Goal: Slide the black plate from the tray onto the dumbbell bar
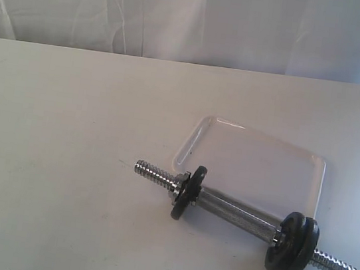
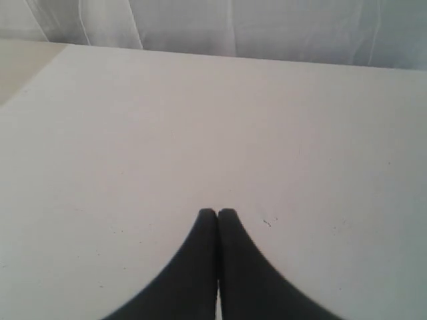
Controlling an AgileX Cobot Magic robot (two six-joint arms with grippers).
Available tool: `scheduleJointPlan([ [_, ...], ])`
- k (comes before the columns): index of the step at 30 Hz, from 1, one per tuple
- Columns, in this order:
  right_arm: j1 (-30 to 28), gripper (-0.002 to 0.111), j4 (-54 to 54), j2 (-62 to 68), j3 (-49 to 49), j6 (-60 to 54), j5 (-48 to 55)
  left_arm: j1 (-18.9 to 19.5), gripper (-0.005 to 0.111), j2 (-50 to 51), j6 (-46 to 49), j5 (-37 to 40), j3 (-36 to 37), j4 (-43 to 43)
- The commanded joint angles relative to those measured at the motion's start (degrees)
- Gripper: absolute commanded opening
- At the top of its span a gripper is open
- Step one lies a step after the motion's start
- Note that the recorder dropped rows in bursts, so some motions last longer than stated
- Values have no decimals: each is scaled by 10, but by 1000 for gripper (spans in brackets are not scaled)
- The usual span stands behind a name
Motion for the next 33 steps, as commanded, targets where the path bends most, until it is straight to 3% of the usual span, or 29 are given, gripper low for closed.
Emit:
scheduleJointPlan([
  [1, -3, 0, 1, -1, 2, 1, 0, 3, 0, -30, -5, 2, 1, 0],
  [12, -3, 0, 1, -1, 2, 1, 0, 3, 0, -28, -5, -5, 16, 0],
  [16, -3, 0, 1, -1, 2, 1, 0, 3, 0, -28, -5, -39, 82, -8],
  [21, -3, 0, 1, -1, 2, 1, 0, 3, 0, -32, -5, -51, 176, -86],
  [25, -3, 0, 1, -1, 2, 1, 0, 3, 0, -63, -11, -137, 241, -99],
  [30, -3, 0, 1, -1, 2, 1, 0, 3, 0, -114, -10, -175, 319, -99],
  [33, -3, 0, 1, -1, 2, 1, 0, 3, 0, -123, -10, -259, 377, -118],
])
